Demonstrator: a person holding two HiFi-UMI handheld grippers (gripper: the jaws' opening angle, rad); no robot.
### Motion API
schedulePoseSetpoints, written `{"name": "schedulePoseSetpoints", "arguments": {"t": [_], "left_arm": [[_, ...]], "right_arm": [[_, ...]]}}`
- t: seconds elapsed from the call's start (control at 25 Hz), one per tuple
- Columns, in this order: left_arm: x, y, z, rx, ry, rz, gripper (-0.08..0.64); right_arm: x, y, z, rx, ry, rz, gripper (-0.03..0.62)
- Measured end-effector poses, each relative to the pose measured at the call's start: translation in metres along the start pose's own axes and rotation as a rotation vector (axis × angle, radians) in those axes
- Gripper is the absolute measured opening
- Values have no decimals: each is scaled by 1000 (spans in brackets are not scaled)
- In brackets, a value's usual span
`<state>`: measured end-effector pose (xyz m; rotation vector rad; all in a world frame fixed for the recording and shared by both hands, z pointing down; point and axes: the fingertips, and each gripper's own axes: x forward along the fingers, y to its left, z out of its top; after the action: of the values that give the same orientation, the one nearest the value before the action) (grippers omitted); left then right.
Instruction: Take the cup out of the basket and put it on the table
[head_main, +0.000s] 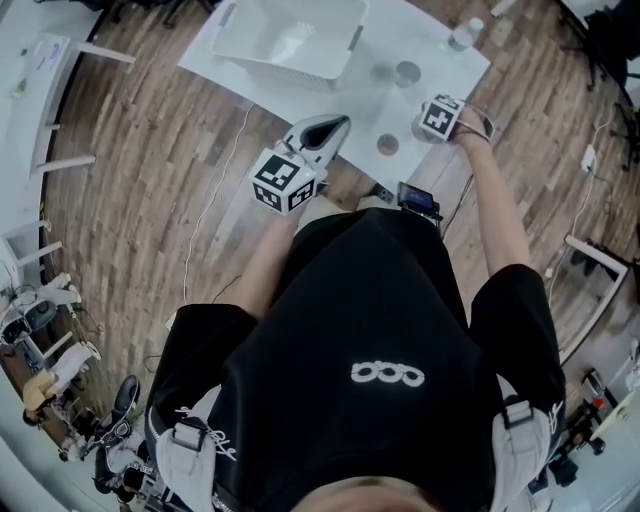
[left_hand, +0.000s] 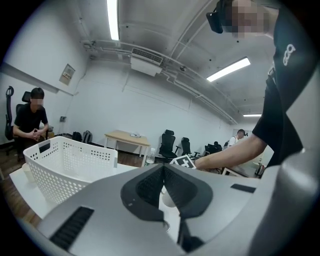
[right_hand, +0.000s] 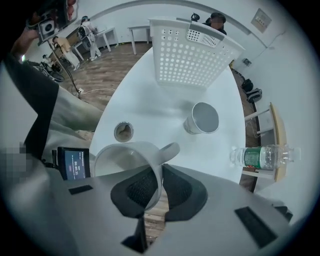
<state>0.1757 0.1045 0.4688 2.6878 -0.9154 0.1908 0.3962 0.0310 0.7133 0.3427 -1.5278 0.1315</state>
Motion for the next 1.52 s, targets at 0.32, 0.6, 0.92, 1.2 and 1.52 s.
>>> {"name": "schedulePoseSetpoints", "arguments": {"t": [0.32, 0.6, 0.92, 1.2, 1.52], "left_arm": [[-29, 17, -14, -41, -1, 90, 9], [-47, 22, -21, -61, 7, 144, 9], [-50, 24, -27, -70, 21, 167, 9], [-48, 21, -27, -68, 22, 159, 9], [-44, 22, -25, -59, 28, 135, 9]], "right_arm": [[38, -3, 21, -10, 53, 40, 44], [56, 0, 35, -18, 60, 81, 46], [68, -7, 40, -10, 68, 110, 44], [69, -4, 44, -3, 52, 119, 46], [42, -9, 57, 41, -101, 123, 48]]}}
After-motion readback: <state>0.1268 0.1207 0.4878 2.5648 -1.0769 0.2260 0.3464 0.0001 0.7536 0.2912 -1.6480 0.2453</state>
